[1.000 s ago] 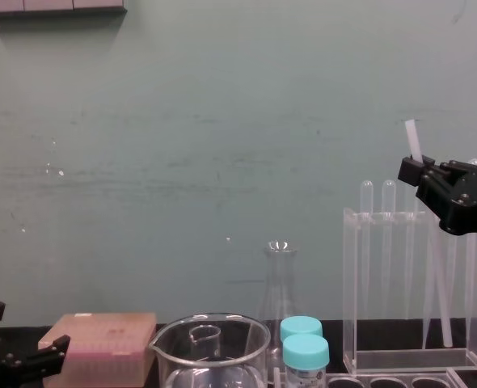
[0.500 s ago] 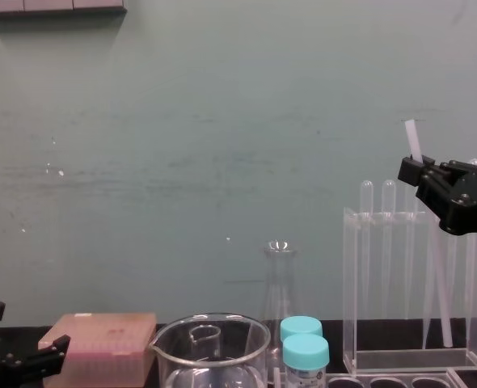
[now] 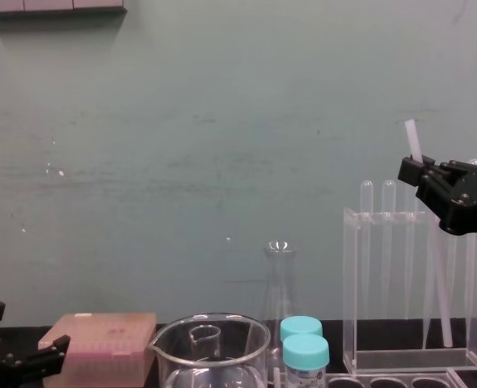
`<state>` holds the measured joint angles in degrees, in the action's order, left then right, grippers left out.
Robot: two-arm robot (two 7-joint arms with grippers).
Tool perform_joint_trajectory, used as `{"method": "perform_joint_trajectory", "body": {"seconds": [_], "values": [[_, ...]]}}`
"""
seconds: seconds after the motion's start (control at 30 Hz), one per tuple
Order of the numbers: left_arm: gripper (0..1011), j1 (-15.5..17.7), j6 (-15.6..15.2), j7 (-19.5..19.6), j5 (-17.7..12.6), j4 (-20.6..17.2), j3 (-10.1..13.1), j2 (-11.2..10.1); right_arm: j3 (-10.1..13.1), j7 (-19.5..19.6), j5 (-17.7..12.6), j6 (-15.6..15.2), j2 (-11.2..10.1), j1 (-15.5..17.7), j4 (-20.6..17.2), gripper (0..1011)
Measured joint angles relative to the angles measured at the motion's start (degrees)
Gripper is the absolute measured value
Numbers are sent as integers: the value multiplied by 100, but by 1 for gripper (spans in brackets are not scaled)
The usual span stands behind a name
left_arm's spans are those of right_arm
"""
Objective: Pick up the stirring rod with one hand, then place it down.
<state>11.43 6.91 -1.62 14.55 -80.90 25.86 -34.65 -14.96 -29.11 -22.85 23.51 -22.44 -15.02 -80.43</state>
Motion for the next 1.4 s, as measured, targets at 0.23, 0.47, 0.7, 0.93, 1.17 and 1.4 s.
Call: {"method": "perform_joint_trajectory", "body": {"seconds": [0.23,0.47,0.7,0.93,1.17,1.4], "values": [[1000,0,0,0,0,0,0,0,0,0,0,0,0,0,0,69],[1000,0,0,0,0,0,0,0,0,0,0,0,0,0,0,69],[1000,0,0,0,0,0,0,0,28,-254,-59,-32,-14,23,-39,69],[1000,0,0,0,0,0,0,0,-26,-527,-166,-67,-48,23,-8,69],[1000,0,0,0,0,0,0,0,-140,-720,-212,-88,-62,-61,179,69],[1000,0,0,0,0,0,0,0,-335,-1028,-284,-67,-33,-268,593,69]]}}
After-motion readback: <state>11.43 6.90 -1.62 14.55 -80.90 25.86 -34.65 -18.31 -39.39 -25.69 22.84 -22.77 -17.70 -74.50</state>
